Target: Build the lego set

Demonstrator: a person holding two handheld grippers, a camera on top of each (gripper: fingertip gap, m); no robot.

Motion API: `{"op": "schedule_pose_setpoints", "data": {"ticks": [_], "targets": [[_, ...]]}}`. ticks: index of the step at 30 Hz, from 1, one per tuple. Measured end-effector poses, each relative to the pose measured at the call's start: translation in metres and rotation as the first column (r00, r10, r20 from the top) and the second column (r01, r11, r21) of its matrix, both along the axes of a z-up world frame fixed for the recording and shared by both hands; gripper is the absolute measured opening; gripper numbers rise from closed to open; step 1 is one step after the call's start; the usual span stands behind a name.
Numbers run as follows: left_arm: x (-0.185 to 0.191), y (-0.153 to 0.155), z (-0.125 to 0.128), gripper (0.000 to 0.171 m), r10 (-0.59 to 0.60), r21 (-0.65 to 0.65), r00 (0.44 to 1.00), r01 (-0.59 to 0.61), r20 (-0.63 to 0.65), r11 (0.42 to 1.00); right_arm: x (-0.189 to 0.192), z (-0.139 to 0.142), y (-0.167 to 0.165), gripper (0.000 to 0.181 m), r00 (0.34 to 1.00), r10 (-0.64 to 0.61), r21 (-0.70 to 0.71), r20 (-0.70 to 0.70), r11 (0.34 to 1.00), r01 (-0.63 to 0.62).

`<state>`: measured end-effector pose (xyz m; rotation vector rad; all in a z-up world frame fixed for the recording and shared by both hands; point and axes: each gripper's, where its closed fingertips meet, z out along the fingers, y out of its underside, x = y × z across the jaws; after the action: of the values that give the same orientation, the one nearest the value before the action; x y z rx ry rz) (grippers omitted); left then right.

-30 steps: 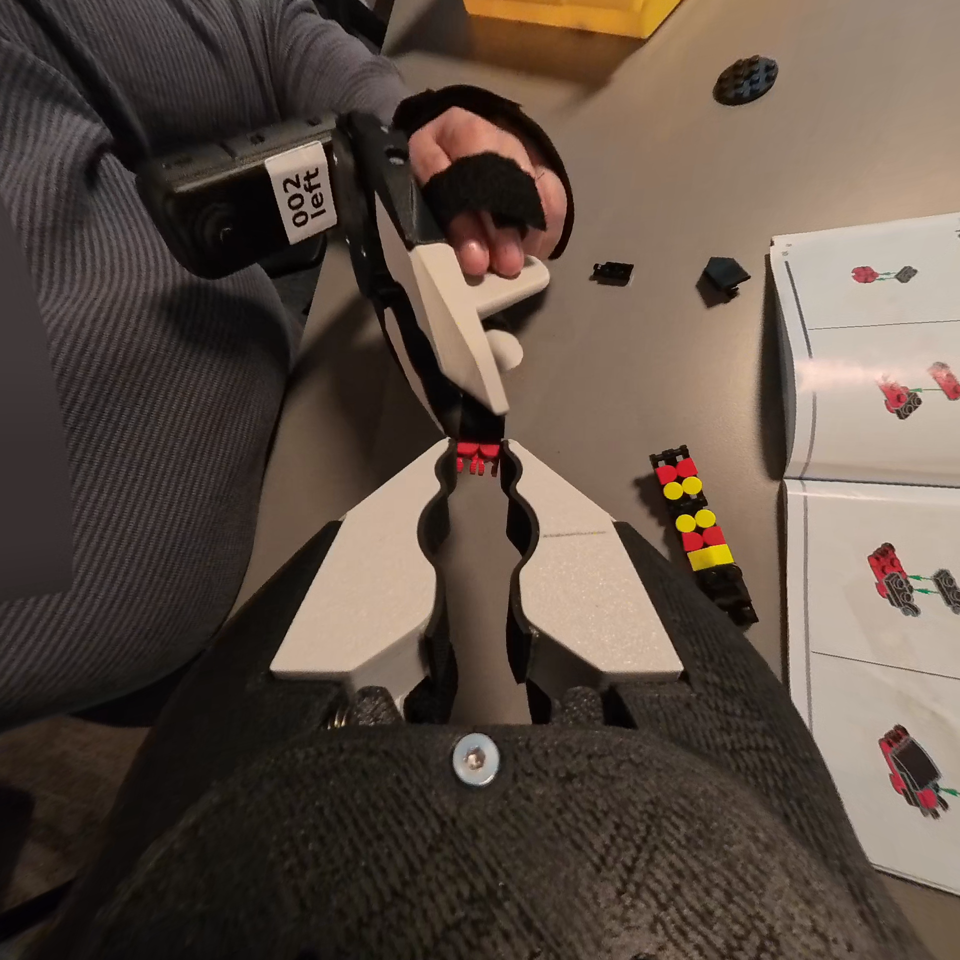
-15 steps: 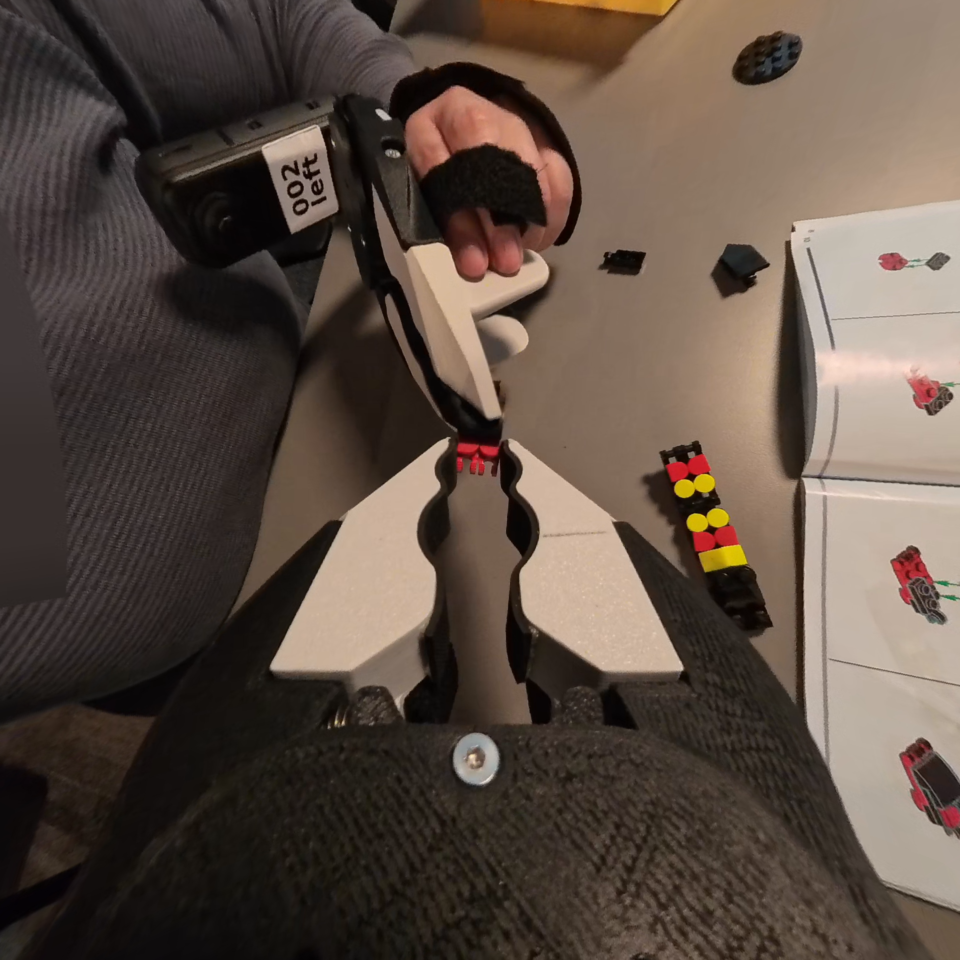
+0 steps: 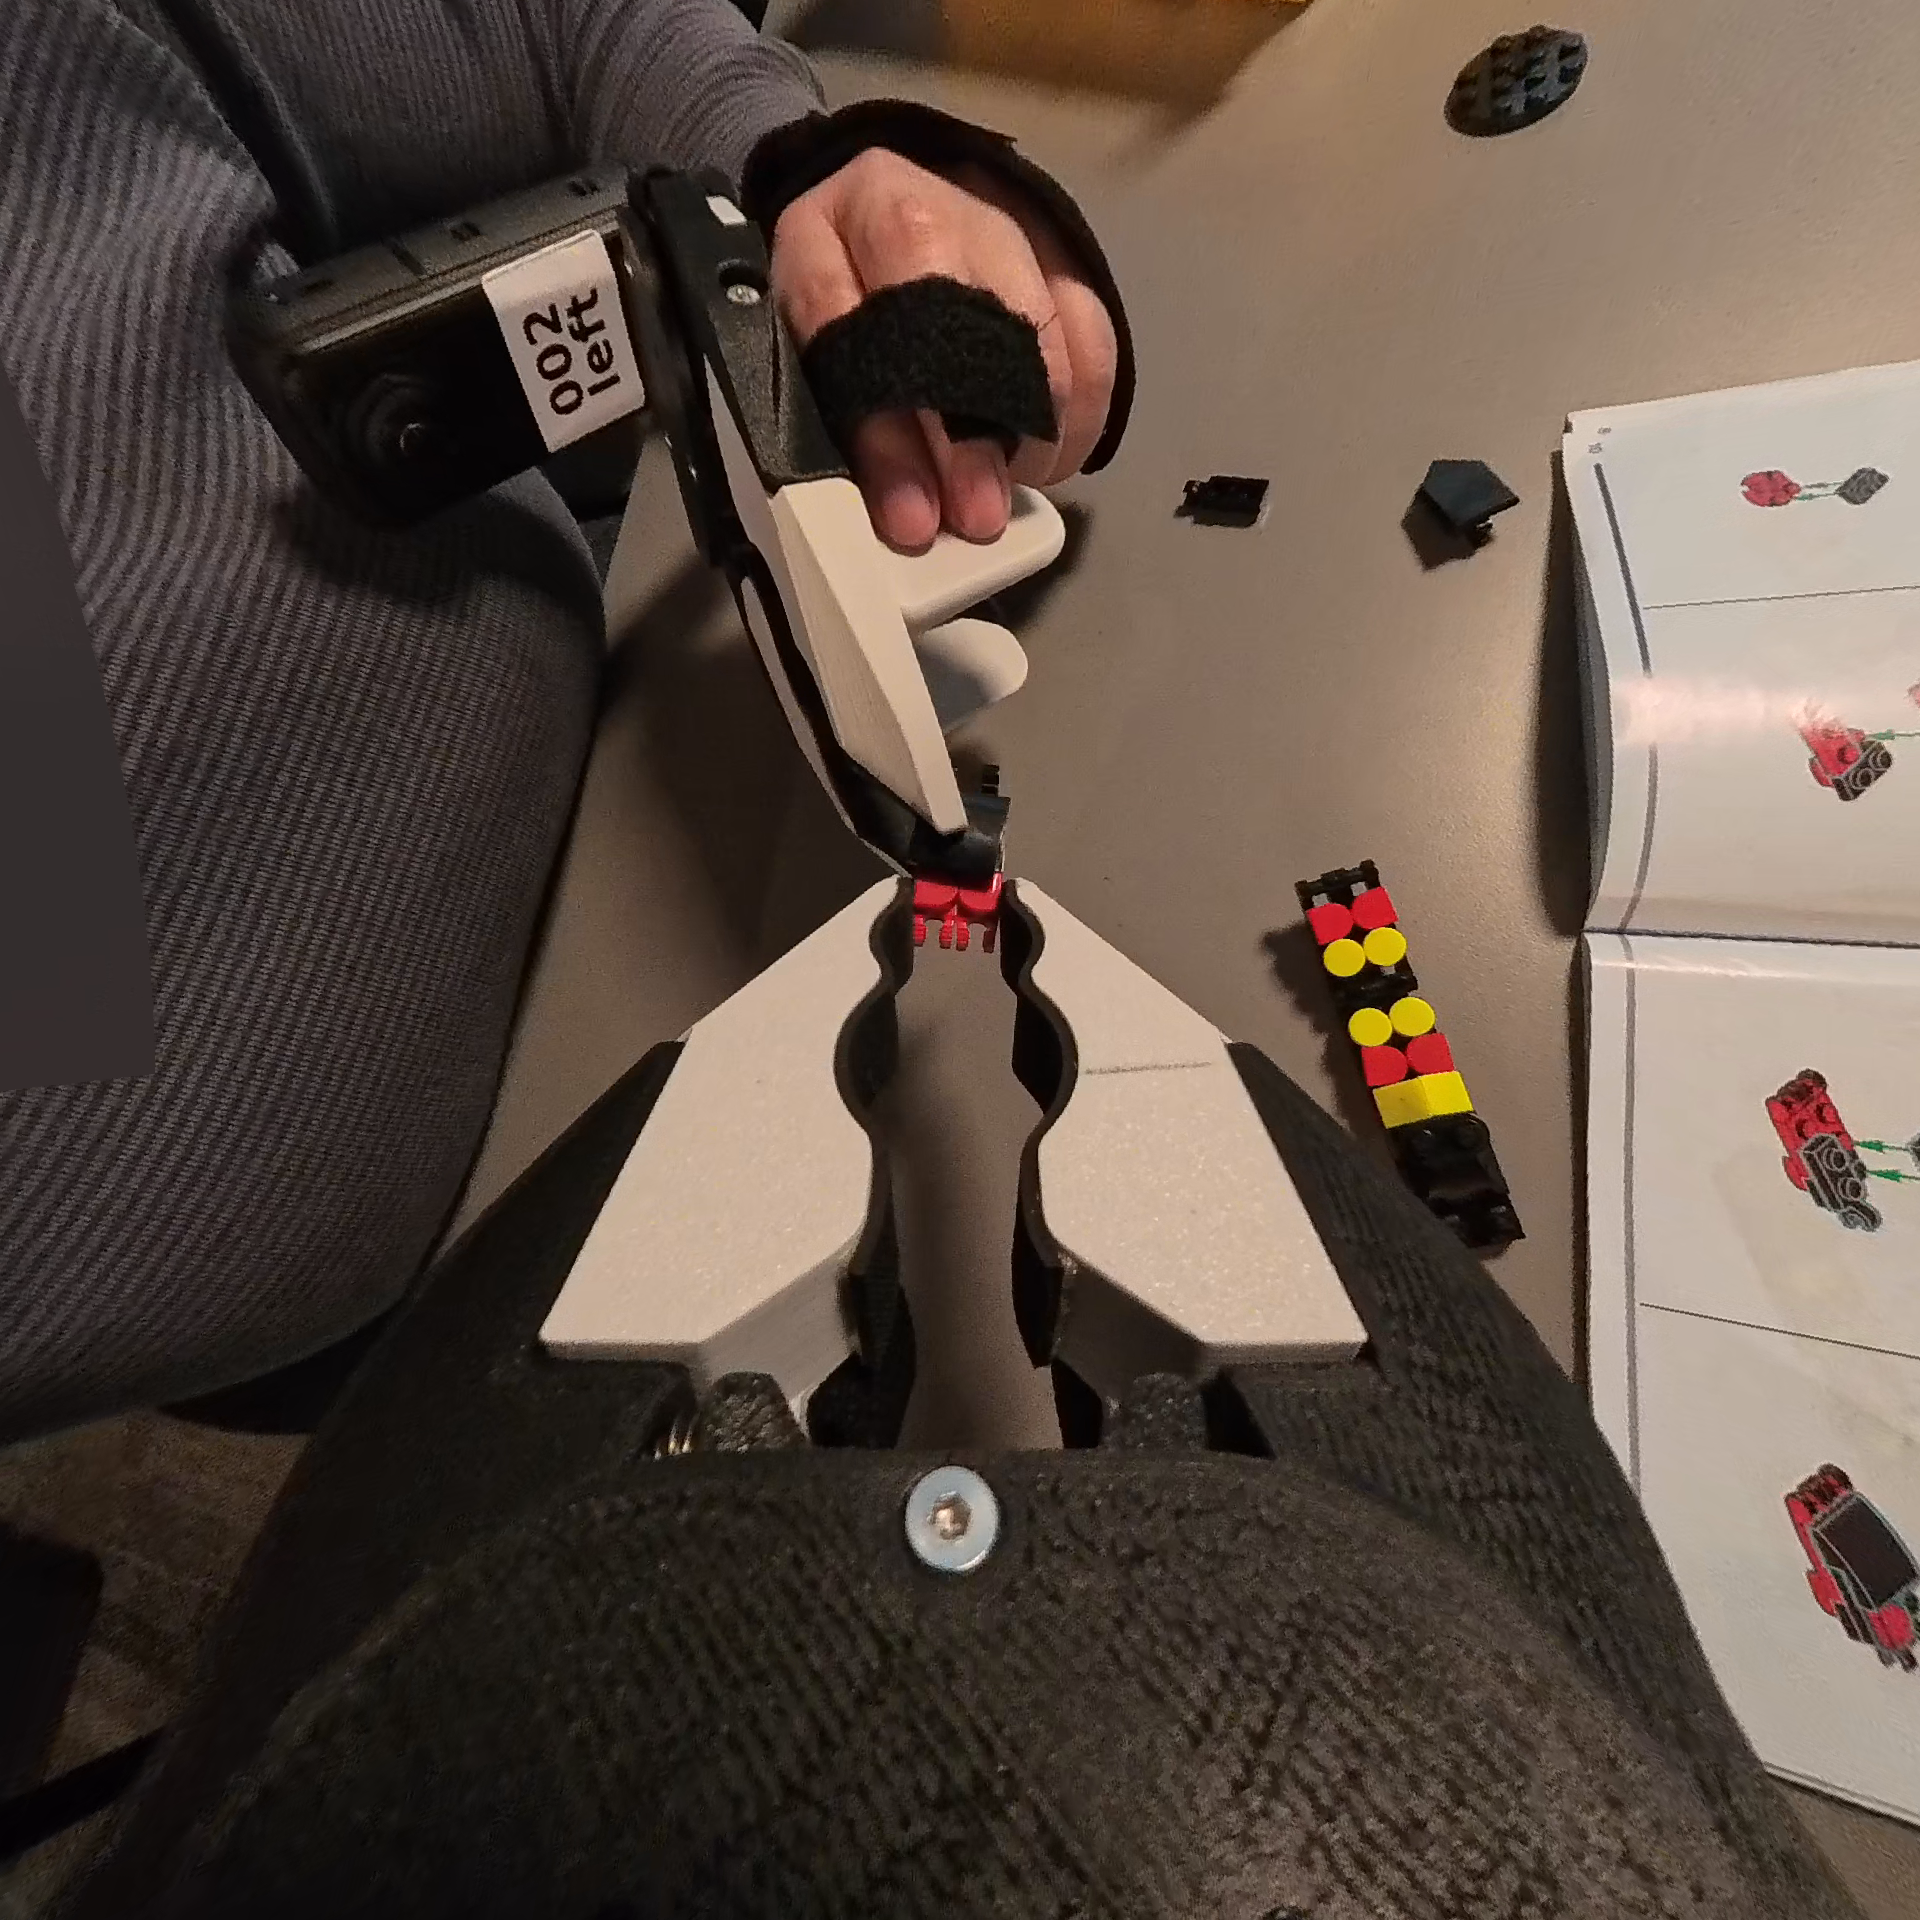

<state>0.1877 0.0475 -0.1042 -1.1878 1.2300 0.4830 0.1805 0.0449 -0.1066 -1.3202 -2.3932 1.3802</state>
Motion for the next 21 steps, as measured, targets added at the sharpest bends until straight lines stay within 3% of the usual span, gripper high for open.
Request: {"op": "schedule_pose_setpoints", "data": {"ticks": [10,17,21], "targets": [[-0.004,0.002,0.003,0.027,0.016,-0.023,0.999,-0.015,0.051,1.0,0.0,-0.001,0.003,0.014,1.0,-0.006,0.031,-0.01,1.0,0.007],[-0.009,0.003,0.003,0.039,0.016,-0.121,0.987,0.003,0.16,0.993,-0.001,-0.003,0.008,0.015,1.0,-0.012,0.064,-0.026,0.998,0.013],[-0.01,0.002,0.005,0.041,0.013,-0.234,0.955,0.06,0.296,0.97,-0.001,-0.005,0.009,0.015,0.999,0.002,0.107,-0.044,0.994,0.002]]}}
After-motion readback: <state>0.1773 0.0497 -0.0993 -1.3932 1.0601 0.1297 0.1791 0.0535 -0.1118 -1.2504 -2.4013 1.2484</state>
